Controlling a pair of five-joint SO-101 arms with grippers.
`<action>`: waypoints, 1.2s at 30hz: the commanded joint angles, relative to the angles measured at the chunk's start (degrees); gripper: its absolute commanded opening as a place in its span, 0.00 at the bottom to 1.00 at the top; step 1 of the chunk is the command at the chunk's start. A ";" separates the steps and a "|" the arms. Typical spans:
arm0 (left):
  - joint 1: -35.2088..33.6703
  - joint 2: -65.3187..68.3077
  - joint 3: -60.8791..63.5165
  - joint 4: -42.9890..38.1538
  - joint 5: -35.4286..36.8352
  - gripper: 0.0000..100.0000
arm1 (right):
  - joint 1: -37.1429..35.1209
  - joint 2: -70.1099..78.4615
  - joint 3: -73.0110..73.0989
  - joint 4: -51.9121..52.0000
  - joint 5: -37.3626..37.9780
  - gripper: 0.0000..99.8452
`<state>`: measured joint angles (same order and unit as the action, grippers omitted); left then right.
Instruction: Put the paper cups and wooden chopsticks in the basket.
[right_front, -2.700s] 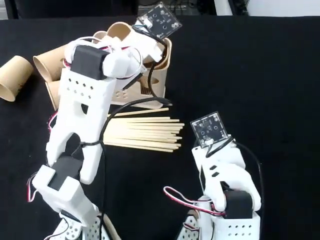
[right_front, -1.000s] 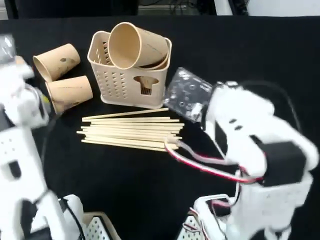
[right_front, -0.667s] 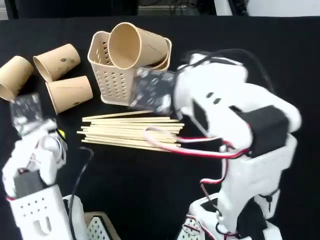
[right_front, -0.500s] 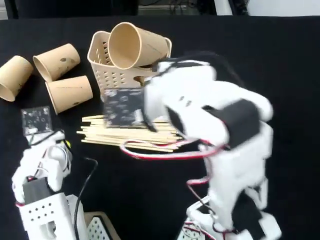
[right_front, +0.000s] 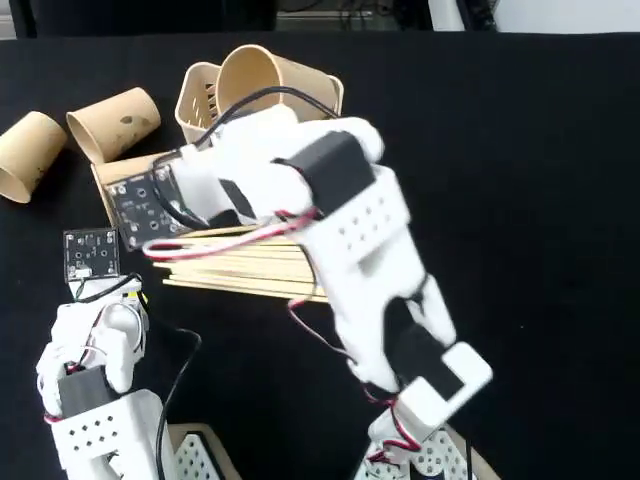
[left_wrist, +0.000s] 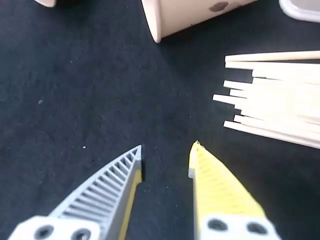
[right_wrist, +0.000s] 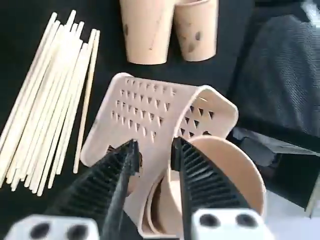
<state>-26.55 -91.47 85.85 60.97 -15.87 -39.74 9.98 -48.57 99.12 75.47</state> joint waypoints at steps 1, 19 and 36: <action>0.22 -1.23 0.22 -1.05 -0.26 0.16 | 1.14 2.15 -4.44 1.76 0.53 0.13; -2.42 -4.66 0.75 -0.79 1.76 0.16 | 8.70 6.02 -7.43 1.67 1.23 0.13; -2.24 -5.54 0.92 0.18 1.76 0.16 | 8.97 6.11 -6.99 1.32 2.73 0.13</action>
<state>-28.66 -96.48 86.55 60.97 -14.64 -31.74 16.31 -53.32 99.12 76.70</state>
